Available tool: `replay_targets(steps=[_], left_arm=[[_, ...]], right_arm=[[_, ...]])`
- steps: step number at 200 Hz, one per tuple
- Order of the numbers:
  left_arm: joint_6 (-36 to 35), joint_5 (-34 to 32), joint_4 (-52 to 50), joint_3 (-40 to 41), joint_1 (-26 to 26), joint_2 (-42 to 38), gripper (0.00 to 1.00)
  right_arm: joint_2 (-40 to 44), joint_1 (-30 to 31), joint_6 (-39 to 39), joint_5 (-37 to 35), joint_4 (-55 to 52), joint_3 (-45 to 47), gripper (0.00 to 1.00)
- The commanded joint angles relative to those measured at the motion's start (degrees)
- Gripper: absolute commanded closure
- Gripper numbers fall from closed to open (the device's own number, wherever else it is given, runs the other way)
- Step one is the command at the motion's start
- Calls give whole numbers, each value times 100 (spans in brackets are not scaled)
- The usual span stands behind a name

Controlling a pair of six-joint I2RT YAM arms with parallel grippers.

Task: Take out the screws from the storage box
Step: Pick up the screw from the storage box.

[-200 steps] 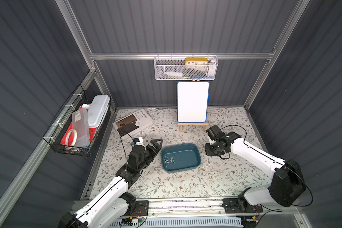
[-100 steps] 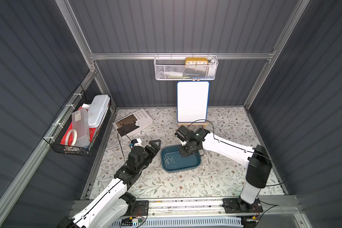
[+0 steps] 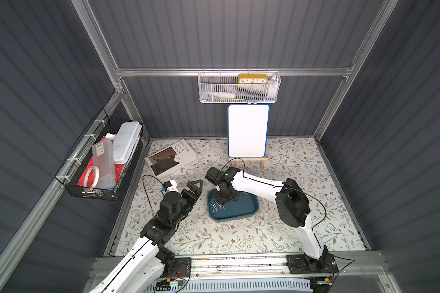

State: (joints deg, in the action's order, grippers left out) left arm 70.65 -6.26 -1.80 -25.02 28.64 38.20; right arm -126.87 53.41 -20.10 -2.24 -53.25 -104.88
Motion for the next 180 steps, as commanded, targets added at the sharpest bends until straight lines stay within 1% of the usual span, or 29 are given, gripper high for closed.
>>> replay_targets(steps=[1, 34, 72, 109, 132, 180], left_arm=[[54, -77, -138, 5, 21, 3, 1], [54, -34, -35, 73, 21, 69, 1], [84, 36, 40, 137, 20, 87, 1], [147, 52, 94, 196, 21, 39, 1], [146, 95, 141, 203, 20, 66, 1], [151, 90, 99, 181, 21, 86, 1]], right_arm=[[-159, 38, 6, 43, -162, -199, 72], [-239, 88, -3, 80, -193, -132, 72], [-306, 138, -12, 1, -208, 0, 77], [-380, 172, -25, -127, -170, 138, 78], [-432, 179, -73, -236, -147, 210, 81], [-574, 166, -166, -708, -167, 258, 82]])
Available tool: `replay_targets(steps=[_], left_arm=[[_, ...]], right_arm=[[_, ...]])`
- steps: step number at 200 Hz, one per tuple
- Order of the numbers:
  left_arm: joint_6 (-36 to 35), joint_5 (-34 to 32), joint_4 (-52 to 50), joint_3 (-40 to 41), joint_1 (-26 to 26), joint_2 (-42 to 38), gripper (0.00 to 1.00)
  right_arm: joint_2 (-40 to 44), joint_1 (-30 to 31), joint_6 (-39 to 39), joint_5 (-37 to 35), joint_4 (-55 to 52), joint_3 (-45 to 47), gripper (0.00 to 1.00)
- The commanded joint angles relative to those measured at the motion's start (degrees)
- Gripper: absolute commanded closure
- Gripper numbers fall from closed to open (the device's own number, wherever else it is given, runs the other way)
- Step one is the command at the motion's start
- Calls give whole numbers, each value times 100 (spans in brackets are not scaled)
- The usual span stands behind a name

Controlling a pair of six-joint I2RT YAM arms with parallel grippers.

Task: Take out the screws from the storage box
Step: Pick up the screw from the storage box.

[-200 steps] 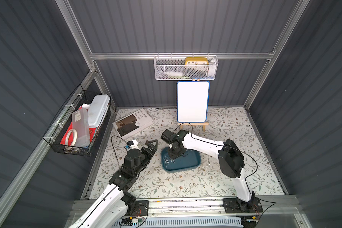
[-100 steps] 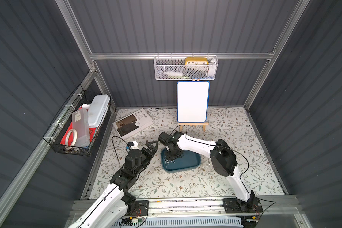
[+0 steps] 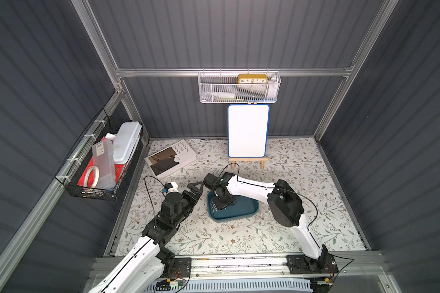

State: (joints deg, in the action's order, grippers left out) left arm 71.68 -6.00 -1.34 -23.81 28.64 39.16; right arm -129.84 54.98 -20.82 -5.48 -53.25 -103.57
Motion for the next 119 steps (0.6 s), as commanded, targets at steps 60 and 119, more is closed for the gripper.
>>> replay_targets(steps=[60, 119], left_arm=[[31, 84, 170, 53, 21, 41, 1], [-187, 174, 313, -36, 24, 182, 1]], right_arm=[[-120, -137, -177, -324, -112, 136, 96], [817, -295, -127, -375, 0, 104, 99]])
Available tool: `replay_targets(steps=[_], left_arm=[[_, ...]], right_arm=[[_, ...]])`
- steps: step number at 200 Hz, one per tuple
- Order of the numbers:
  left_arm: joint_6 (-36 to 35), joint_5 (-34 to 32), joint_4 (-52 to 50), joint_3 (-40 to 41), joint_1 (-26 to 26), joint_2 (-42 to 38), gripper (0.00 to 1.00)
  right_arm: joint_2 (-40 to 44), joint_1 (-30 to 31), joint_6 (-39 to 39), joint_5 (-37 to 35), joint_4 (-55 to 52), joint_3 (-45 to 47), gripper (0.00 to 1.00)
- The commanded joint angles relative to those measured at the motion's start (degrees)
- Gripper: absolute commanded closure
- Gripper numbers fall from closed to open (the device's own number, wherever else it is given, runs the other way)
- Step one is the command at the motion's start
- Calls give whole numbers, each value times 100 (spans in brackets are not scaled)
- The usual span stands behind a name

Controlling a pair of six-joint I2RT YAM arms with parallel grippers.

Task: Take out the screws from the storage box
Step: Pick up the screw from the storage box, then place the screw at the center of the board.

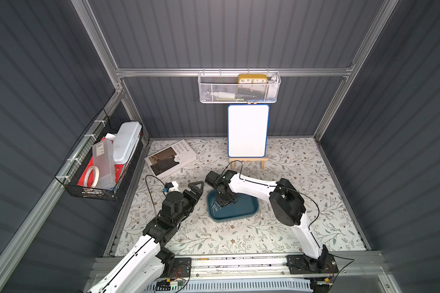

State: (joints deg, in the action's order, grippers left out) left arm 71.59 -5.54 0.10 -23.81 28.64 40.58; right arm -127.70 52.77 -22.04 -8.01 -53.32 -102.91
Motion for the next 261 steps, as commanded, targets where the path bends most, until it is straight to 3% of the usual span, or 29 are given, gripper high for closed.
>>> replay_targets(steps=[1, 88, 134, 177, 200, 230, 261], left_arm=[[-179, 130, 172, -31, 21, 43, 1], [-549, 730, 1059, -135, 23, 926, 1], [-855, 910, 1168, -360, 27, 1568, 1], [-890, 845, 1112, -361, 26, 1620, 1], [-857, 798, 1066, -370, 26, 1613, 1], [-742, 792, 1093, -336, 27, 1585, 1], [-698, 849, 1080, -326, 24, 1541, 1]], right_arm=[[617, -74, 1, -122, 11, 41, 99], [1642, -355, -249, -51, 86, 761, 100], [3099, -924, -445, -78, 342, 1995, 100], [4687, -1967, -417, -206, 306, 3455, 100], [5229, -2217, -379, -289, 414, 4122, 99], [5278, -2236, -423, 3, 594, 4541, 99], [4700, -2220, -347, 613, 639, 4518, 99]])
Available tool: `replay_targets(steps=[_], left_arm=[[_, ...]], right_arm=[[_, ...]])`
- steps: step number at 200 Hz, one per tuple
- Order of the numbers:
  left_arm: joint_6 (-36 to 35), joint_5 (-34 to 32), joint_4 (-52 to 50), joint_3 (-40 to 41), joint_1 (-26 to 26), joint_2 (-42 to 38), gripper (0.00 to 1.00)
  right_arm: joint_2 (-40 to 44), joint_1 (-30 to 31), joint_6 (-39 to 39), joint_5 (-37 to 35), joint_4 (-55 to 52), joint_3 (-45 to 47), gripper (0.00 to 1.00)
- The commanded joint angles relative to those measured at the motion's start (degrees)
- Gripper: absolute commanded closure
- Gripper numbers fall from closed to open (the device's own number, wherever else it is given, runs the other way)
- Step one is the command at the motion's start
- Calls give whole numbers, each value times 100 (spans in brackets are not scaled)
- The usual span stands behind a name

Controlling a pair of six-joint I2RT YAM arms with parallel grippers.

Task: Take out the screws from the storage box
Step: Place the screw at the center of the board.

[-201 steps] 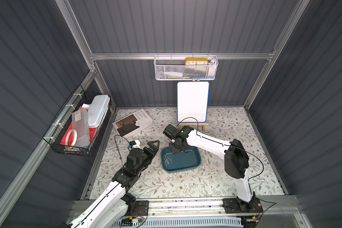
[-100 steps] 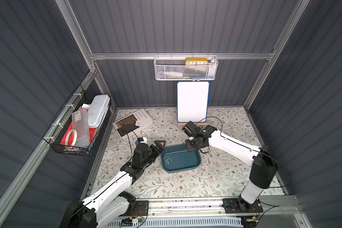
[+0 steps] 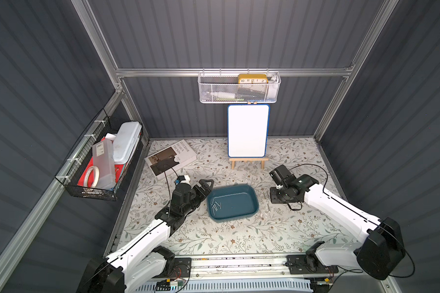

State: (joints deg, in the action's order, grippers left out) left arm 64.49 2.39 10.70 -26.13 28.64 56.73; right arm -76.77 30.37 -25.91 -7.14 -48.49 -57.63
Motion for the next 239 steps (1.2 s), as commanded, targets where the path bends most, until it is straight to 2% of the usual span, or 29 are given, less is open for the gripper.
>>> replay_targets(steps=[1, 51, 107, 177, 239], left_arm=[[7, 58, 20, -94, 26, -74, 1], [34, 107, 2, -59, 20, -62, 1], [151, 169, 64, 55, 27, -136, 1], [228, 209, 73, 117, 27, -184, 1], [223, 162, -41, 44, 27, -208, 1]], right_arm=[[-414, 25, 41, 536, 169, -11, 99], [-1271, 461, 13, 509, 421, -64, 99], [-1763, 478, 4, 380, 716, 18, 98], [-2094, 467, -41, 183, 867, 94, 91], [-1989, 462, -44, 124, 817, 105, 82]])
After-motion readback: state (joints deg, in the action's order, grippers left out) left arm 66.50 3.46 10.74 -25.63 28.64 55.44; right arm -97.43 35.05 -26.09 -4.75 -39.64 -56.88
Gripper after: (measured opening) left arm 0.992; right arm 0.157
